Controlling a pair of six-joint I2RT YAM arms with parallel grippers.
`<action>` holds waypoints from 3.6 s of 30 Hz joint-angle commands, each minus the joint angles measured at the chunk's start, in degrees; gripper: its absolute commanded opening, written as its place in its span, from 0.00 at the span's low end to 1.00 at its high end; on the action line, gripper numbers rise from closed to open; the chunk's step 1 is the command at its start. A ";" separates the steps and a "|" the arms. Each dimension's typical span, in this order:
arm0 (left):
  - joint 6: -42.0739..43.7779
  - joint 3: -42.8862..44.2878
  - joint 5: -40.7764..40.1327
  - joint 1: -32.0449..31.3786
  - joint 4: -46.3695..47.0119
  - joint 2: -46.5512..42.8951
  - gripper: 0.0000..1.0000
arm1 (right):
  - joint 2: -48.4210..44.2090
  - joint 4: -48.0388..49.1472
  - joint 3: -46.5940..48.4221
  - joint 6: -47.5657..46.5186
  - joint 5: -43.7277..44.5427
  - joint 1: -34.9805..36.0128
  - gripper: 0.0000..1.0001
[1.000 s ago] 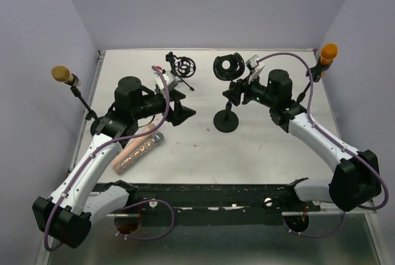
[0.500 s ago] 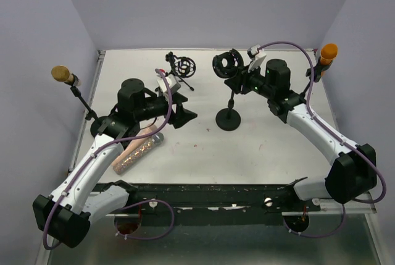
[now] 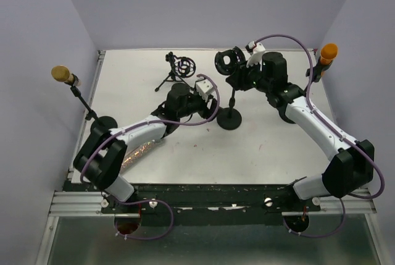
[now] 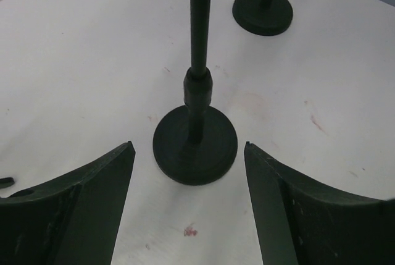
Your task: Remove the microphone from the stand
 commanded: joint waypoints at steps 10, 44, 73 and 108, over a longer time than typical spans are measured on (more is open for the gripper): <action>-3.70 14.17 -2.59 -2.40 12.36 18.42 0.71 | 5.95 -3.75 7.50 11.47 5.52 0.09 0.01; 4.02 13.74 -6.69 -3.19 -6.18 9.57 0.00 | 9.91 -3.40 11.45 23.59 -1.87 -1.75 0.01; -0.09 5.66 27.99 7.97 -17.10 4.27 0.67 | 9.82 26.22 -4.98 24.49 -33.76 -2.81 0.01; -2.82 6.37 -22.59 -3.82 -27.04 -0.89 0.75 | 14.04 14.97 2.23 25.02 -25.76 -2.81 0.01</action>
